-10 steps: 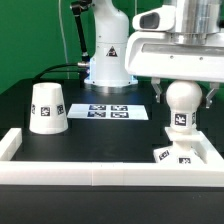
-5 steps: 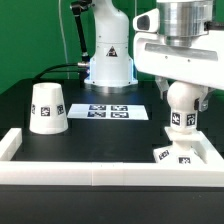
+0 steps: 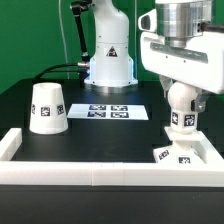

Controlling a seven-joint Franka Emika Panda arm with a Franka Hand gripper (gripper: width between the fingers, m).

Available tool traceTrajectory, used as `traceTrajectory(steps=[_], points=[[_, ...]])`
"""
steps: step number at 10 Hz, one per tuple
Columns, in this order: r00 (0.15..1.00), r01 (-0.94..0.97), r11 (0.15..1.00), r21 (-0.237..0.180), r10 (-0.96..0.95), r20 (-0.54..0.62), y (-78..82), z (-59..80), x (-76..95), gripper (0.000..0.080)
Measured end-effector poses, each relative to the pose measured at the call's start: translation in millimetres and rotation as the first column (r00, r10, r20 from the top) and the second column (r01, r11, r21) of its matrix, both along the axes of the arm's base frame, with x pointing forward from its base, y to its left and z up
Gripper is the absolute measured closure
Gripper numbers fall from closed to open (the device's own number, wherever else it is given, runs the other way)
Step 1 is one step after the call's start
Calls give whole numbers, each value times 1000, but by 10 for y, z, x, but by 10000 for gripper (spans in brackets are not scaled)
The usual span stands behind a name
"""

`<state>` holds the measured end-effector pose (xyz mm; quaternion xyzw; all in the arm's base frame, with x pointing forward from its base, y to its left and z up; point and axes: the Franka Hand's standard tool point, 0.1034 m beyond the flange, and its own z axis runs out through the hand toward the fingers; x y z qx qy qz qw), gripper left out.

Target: Assemble lamp

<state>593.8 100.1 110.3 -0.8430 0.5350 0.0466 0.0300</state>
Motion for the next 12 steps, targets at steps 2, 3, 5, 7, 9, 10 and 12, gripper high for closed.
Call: traceTrajectory(steps=[2,3,5,7,9,10,12], points=[[998,-60,998,3,60,6,5,0,-1,116],[995,-103,995,0,103,13,38,19,-1,116],[950,-309,951,2,309,47,112,89,-14,101],[856,-513,858,-1,512,73,127,114,-15,100],[794,-604,797,-4,602,82,124,104,-18,100],[738,-671,741,-7,669,90,120,102,-18,100],[656,-751,660,-13,748,99,113,96,-18,100]])
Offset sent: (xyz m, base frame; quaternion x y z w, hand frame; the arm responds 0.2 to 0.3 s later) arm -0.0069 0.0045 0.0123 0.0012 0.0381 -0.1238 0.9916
